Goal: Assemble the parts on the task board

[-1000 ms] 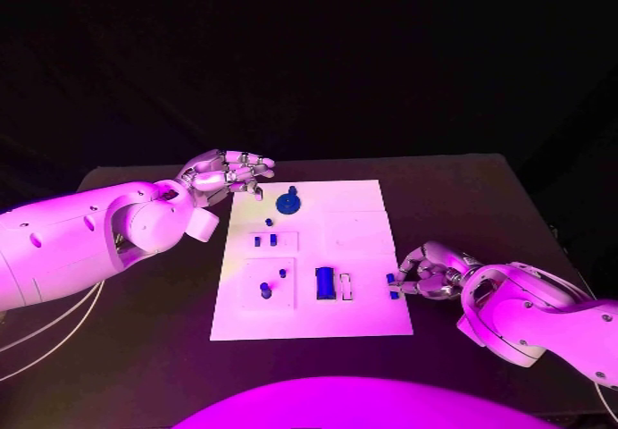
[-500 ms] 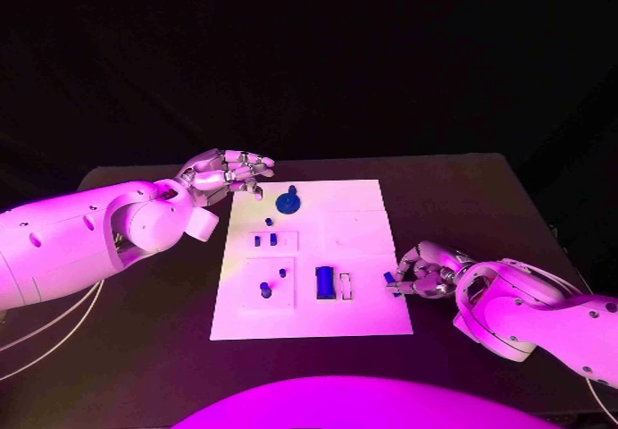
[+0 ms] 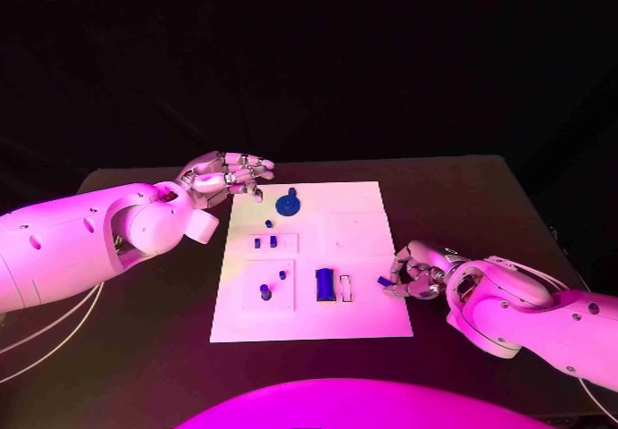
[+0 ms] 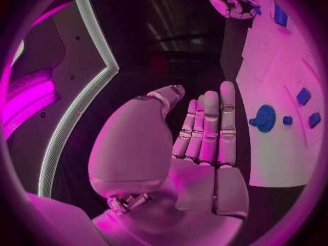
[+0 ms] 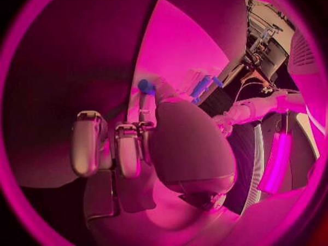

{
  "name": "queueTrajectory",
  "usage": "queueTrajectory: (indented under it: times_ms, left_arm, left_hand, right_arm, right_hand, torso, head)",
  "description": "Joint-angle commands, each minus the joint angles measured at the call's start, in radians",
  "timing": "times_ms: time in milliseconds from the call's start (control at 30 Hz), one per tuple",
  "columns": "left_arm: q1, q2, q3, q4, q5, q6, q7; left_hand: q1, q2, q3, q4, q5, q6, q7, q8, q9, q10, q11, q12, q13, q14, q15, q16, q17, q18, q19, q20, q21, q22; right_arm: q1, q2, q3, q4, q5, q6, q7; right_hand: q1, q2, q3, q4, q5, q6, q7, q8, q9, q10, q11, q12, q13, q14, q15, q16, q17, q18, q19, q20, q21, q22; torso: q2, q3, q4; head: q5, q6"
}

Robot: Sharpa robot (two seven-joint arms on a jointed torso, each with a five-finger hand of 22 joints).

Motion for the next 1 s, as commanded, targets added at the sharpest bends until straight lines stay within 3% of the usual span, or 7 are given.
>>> queueTrajectory:
  times_ms: [33,233,500,633,1000]
  left_arm:
    - [0.0,0.001,0.001,0.003,-0.001,0.016,0.01]
    - [0.0,0.002,0.001,0.004,-0.001,0.017,0.01]
    - [0.0,0.001,0.001,0.005,-0.001,0.016,0.01]
    - [0.0,0.002,0.001,0.005,-0.001,0.016,0.01]
    - [0.0,0.002,0.001,0.006,0.0,0.018,0.01]
  left_hand:
    - [0.003,0.002,-0.003,0.005,0.005,-0.01,0.0,0.002,-0.002,-0.005,0.002,0.005,-0.002,-0.006,0.0,-0.005,-0.001,0.014,0.009,0.0,-0.006,-0.001]
    - [0.002,0.002,-0.003,0.006,0.005,-0.01,0.0,0.003,-0.002,-0.005,0.002,0.005,-0.002,-0.006,0.0,-0.005,-0.001,0.014,0.009,0.0,-0.006,-0.001]
    - [0.002,0.002,-0.003,0.006,0.005,-0.01,0.0,0.003,-0.002,-0.005,0.002,0.005,-0.002,-0.006,0.0,-0.005,-0.001,0.014,0.009,0.0,-0.006,-0.001]
    - [0.002,0.002,-0.003,0.006,0.005,-0.01,0.0,0.003,-0.002,-0.005,0.002,0.005,-0.002,-0.006,0.0,-0.005,-0.001,0.014,0.009,0.0,-0.006,-0.001]
    - [0.003,0.003,-0.003,0.006,0.005,-0.01,0.0,0.003,-0.002,-0.005,0.002,0.005,-0.002,-0.006,0.0,-0.004,-0.001,0.014,0.009,0.0,-0.007,-0.002]
  right_arm:
    - [-0.015,0.002,-0.013,-0.011,-0.063,0.114,-0.056]
    - [-0.015,0.0,-0.013,0.0,-0.061,0.083,-0.064]
    - [-0.003,-0.013,-0.012,0.025,0.011,-0.059,0.001]
    - [0.013,-0.015,-0.012,0.042,0.093,-0.116,0.042]
    - [0.03,0.025,-0.011,0.068,0.376,-0.125,0.067]
  right_hand:
    - [0.046,0.008,0.05,-0.01,0.007,0.011,-0.002,-0.008,-0.204,0.054,-0.008,-0.004,0.197,0.093,-0.009,-0.003,0.207,-0.003,0.025,-0.01,-0.006,0.158]
    - [0.06,-0.01,0.156,-0.013,0.007,0.027,-0.008,-0.007,-0.203,0.057,-0.014,0.0,0.201,0.093,-0.013,-0.003,0.208,-0.004,0.027,-0.015,-0.005,0.161]
    - [0.015,-0.02,0.234,-0.006,0.005,0.032,-0.017,0.001,-0.192,0.073,-0.021,0.02,0.219,0.096,-0.02,0.0,0.222,-0.009,0.038,-0.02,0.024,0.175]
    - [0.007,-0.029,0.286,-0.026,0.005,0.033,-0.022,0.008,-0.182,0.084,-0.025,0.037,0.235,0.094,-0.024,-0.002,0.213,-0.006,0.034,-0.024,0.008,0.17]
    - [-0.072,-0.048,0.349,-0.034,0.0,0.027,-0.02,0.017,-0.165,0.083,-0.024,0.034,0.233,0.094,-0.023,-0.003,0.211,-0.004,0.03,-0.024,-0.008,0.167]
  torso:
    - [0.0,-0.0008,-0.0008]
    - [0.0,-0.0006,-0.0002]
    - [-0.001,-0.0014,-0.0001]
    - [0.0,-0.0025,0.0004]
    - [0.0,-0.0013,0.0]
  head:
    - [-0.002,-0.002]
    - [-0.003,0.0]
    - [-0.002,0.0]
    - [-0.005,0.0]
    - [-0.005,-0.001]
